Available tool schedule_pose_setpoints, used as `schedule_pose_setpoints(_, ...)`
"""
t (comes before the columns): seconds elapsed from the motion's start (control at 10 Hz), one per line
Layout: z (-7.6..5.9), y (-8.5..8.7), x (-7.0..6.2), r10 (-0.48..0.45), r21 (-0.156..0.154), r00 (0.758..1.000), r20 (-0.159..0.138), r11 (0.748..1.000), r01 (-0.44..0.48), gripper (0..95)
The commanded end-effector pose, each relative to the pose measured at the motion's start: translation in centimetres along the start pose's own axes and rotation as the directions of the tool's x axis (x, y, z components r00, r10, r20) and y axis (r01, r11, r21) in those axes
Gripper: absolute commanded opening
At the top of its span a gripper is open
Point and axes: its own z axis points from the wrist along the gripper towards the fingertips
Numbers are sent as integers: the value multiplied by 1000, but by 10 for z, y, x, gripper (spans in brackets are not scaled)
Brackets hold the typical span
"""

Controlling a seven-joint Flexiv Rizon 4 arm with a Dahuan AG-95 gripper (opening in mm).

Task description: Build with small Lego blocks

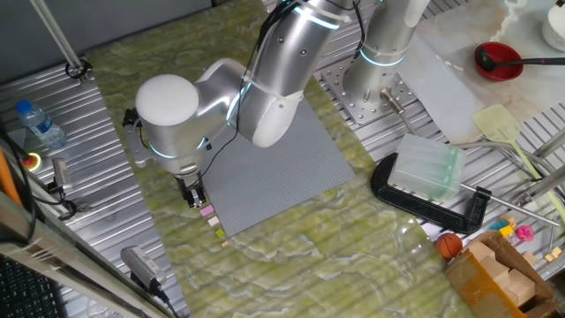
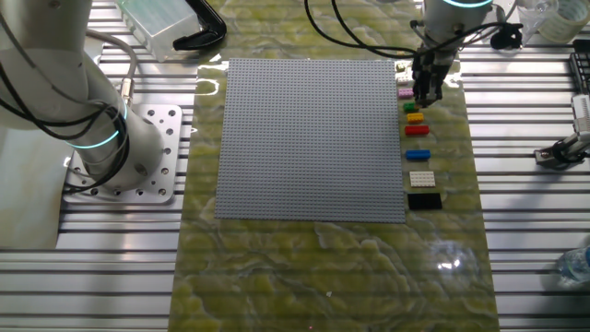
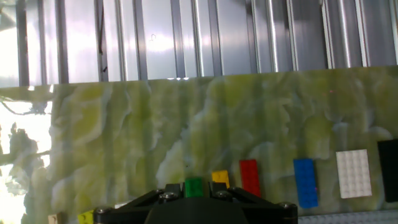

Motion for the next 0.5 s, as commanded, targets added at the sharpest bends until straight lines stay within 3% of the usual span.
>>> schedule_pose_setpoints(0.1, 0, 0, 0, -6, -3, 1000, -1, 1000, 6, 190)
schedule_pose_setpoints(0.5, 0, -4, -2, -18, -5, 1000, 2, 1000, 18, 190)
